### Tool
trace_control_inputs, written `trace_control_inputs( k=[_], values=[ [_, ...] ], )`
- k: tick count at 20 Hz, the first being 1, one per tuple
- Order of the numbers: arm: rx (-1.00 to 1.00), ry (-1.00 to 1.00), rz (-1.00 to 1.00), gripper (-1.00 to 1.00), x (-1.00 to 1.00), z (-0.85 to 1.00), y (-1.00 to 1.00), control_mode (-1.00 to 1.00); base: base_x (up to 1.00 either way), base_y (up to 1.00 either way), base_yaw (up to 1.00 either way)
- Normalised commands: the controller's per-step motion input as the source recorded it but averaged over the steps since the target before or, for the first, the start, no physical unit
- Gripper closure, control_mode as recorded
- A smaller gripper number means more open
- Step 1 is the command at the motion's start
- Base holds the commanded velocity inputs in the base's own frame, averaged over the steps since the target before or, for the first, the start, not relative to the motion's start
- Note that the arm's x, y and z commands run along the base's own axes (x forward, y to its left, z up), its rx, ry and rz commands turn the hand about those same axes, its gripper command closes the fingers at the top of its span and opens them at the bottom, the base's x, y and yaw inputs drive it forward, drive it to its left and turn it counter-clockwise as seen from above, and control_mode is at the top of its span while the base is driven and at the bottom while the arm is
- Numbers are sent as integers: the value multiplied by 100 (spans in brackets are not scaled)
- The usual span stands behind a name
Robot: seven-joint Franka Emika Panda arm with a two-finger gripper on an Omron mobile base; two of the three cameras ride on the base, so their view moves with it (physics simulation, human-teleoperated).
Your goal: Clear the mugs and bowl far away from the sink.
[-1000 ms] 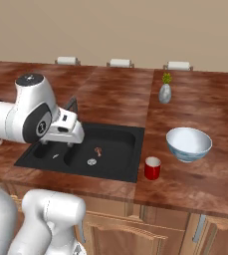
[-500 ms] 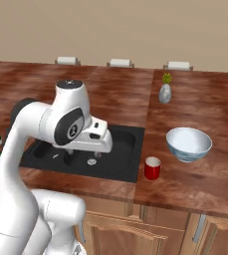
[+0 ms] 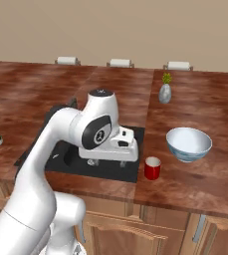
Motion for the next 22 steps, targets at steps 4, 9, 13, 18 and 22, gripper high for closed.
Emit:
trace_control_inputs(
  k=[4, 9, 13, 18, 22],
  values=[
    [-1, 1, 0, -100, 21, -17, -61, -100, 0, 0, 0],
    [-3, 0, 0, -100, 27, -22, -48, -100, 0, 0, 0],
    [-2, 0, 0, -100, 29, -16, -30, -100, 0, 0, 0],
    [-1, -1, 0, -100, 28, -23, -18, -100, 0, 0, 0],
    [0, 0, 0, -100, 31, -20, -10, -100, 0, 0, 0]
  ],
)
